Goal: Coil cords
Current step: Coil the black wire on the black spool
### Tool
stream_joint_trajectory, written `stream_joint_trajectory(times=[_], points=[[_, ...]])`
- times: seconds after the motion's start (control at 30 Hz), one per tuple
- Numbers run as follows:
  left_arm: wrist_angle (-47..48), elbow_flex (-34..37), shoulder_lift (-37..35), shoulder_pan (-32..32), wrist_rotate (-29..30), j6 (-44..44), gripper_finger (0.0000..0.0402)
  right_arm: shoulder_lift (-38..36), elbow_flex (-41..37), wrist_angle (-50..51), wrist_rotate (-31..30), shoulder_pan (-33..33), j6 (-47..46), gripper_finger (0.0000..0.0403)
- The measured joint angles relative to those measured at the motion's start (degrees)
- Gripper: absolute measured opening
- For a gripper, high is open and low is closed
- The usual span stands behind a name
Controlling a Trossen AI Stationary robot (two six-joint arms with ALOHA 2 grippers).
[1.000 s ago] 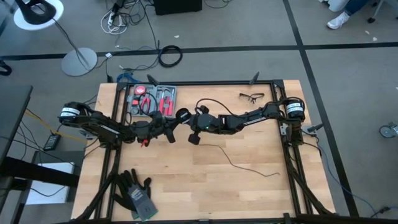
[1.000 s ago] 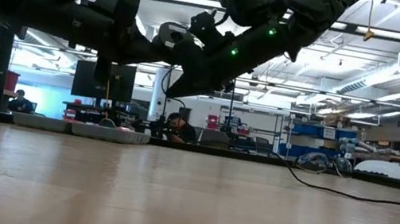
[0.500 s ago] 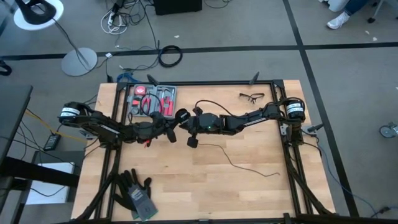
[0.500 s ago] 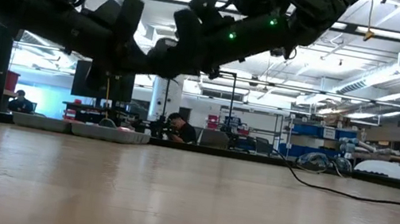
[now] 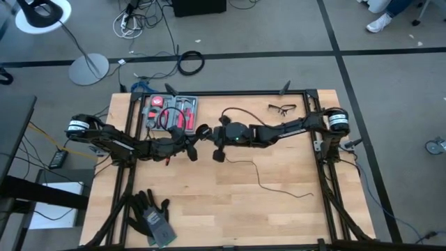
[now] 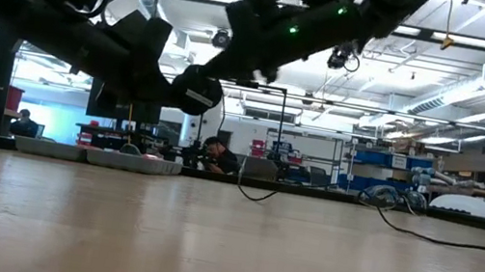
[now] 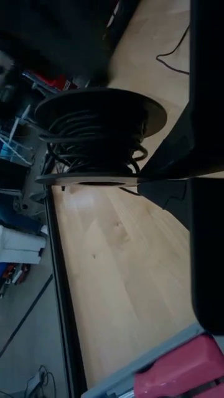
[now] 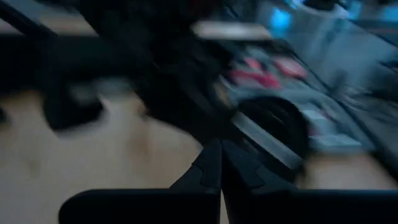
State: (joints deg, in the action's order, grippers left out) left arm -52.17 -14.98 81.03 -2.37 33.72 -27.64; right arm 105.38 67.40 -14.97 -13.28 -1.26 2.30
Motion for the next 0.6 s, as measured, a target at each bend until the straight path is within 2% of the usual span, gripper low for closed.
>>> stream_joint_trajectory(times=[0.2, 0.33, 0.4, 0.47, 0.6], points=[[-0.8, 0.0, 0.0, 0.0, 0.1, 0.0, 0.0000, -9.0, -0.3, 21.5, -16.1, 1.0, 1.2, 0.0000], [-1.8, 0.0, 0.0, 0.0, 0.1, 0.0, 0.0000, -16.6, -7.4, 25.1, -22.1, 1.8, -2.4, 0.0000], [-2.5, 0.0, 0.0, 0.0, -0.3, 0.0, 0.0000, -20.9, -13.8, 21.5, -22.6, 1.9, -5.0, 0.0000], [-2.6, 0.0, 0.0, 0.0, -0.6, 0.2, 0.0000, -24.1, -21.1, 13.5, -22.5, 1.9, -7.9, 0.0000], [-4.1, 0.0, 0.0, 0.0, -1.4, 1.9, 0.0000, -24.2, -34.3, -10.0, -20.7, 1.9, -16.3, 0.0001]])
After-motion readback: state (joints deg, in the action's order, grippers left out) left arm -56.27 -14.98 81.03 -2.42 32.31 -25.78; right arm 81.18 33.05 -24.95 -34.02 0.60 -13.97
